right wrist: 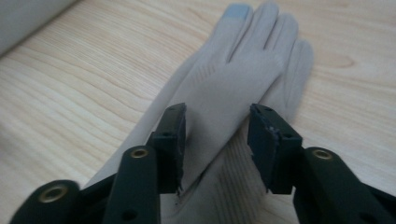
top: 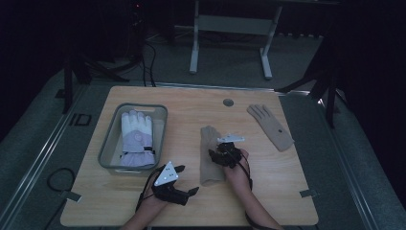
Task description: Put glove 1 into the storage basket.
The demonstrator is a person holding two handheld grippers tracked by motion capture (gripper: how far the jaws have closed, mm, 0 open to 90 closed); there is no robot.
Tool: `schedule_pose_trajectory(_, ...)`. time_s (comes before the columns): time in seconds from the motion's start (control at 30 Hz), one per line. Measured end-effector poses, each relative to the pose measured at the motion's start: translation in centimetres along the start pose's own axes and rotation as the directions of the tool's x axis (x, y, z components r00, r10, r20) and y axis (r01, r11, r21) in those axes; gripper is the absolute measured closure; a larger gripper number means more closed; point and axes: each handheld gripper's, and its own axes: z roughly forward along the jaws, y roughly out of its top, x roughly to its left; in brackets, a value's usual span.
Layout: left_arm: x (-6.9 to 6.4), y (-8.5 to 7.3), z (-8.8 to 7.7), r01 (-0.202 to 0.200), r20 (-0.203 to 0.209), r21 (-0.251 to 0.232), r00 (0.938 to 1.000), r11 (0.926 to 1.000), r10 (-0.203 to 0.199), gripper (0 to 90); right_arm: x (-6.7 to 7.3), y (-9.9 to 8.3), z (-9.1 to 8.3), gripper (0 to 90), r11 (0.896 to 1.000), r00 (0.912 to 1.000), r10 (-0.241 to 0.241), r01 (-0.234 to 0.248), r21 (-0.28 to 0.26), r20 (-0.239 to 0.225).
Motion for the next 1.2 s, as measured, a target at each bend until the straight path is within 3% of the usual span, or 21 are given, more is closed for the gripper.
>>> schedule_pose_trajectory(0.17, 0.1, -0.1, 0.1, 0.007, 0.006, 0.003, 1.0, 1.0, -0.007, 3.5, -1.5, 0.6, -2.3, 50.3, 0.999, 0.9992, -0.038, 0.037, -0.031, -0.01)
schedule_pose_trajectory(0.33, 0.1, 0.0, 0.1, 0.006, 0.012, 0.013, 0.9999, 0.9999, -0.006, 3.2, -4.7, 1.1, -4.6, 49.5, 0.996, 0.9979, -0.065, 0.065, -0.054, 0.005)
schedule_pose_trajectory(0.63, 0.0, 0.0, 0.3, 0.006, 0.008, 0.01, 0.9999, 0.9999, -0.006, 3.2, -10.9, 0.8, -8.1, 52.0, 0.996, 0.998, -0.008, 0.014, -0.093, 0.063)
schedule_pose_trajectory(0.87, 0.0, 0.0, 0.2, 0.001, 0.006, 0.011, 1.0, 0.9999, -0.001, 3.2, -14.9, 0.8, -8.8, 51.0, 0.996, 0.9928, 0.027, -0.016, -0.091, 0.116)
schedule_pose_trajectory(0.93, 0.0, 0.0, 0.2, 0.0, 0.006, 0.015, 1.0, 0.9999, 0.0, 3.2, -16.0, 0.9, -8.8, 52.0, 0.994, 0.9931, 0.053, -0.043, -0.097, 0.104)
schedule_pose_trajectory(1.2, -0.1, 0.0, 0.2, 0.0, 0.007, 0.011, 1.0, 0.9999, 0.0, 3.2, -19.4, 1.1, -7.8, 53.1, 0.993, 0.9832, 0.081, -0.066, -0.093, 0.164)
